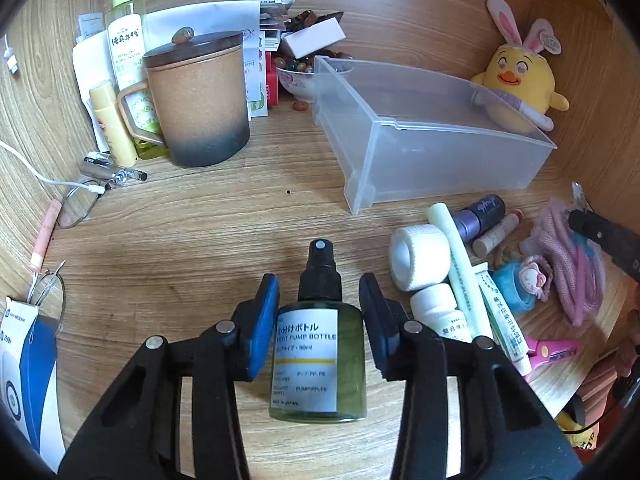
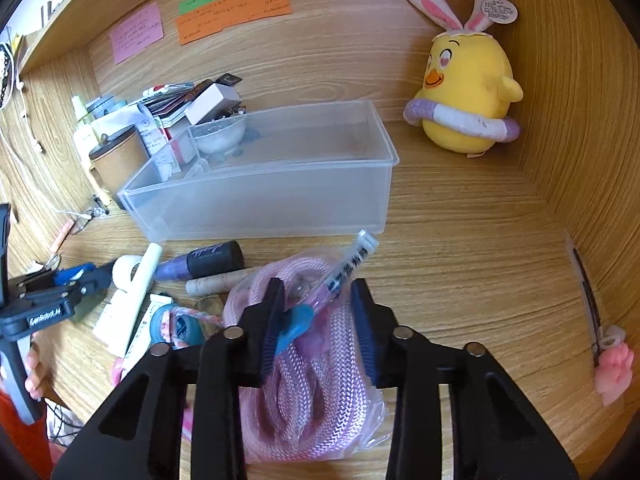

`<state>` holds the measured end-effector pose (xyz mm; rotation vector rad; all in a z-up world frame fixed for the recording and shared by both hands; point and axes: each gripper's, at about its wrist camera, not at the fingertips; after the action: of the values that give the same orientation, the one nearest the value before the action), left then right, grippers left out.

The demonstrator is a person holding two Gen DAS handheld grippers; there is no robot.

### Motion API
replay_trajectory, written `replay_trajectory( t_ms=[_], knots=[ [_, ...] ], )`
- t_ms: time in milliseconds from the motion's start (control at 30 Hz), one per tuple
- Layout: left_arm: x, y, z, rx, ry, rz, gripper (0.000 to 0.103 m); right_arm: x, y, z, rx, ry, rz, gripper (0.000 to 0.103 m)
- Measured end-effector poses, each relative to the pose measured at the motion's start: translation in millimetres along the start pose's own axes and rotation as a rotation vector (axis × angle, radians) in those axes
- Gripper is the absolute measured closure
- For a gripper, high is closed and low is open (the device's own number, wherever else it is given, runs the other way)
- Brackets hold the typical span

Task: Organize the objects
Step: 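Grasp the green pump bottle with left gripper while right gripper grasps pink pen, then carry bottle and pen into the clear box and open both grippers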

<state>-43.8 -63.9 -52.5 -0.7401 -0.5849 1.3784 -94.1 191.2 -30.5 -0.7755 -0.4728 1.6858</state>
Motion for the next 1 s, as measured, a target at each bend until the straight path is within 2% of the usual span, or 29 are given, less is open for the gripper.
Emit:
replay_trajectory(
  t_ms=[133, 300, 667, 1000],
  knots=[
    [2.6, -6.7, -2.7, 0.02, -0.014, -0.002, 0.062, 0.6, 0.4, 2.5, 0.016, -0.015, -0.011, 0.081],
    [2.3, -23.9, 1.5, 0.075, -0.044, -0.003, 0.062, 0.6, 2.9, 5.6, 0.03, -0.025, -0.019, 0.091],
    [10.9, -54.7, 35.6, 0.199, -0.034, -0.02, 0.062, 0.4, -13.3, 17.7, 0.085, -0.028, 0.019, 0.092],
    [28.2, -54.8, 84.6, 0.256, 0.023, -0.014, 0.062, -11.4, -32.0, 60.0, 0.2, -0.065, 0.063, 0.092]
  ],
)
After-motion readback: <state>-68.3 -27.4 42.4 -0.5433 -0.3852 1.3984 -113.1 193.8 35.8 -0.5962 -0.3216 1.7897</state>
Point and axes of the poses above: each gripper's, at about its wrist camera, not at the fingertips, and y roughly the way its jaws point, x to its right, z to its top, and after that the axes turned 10 degrees about y, right-handed
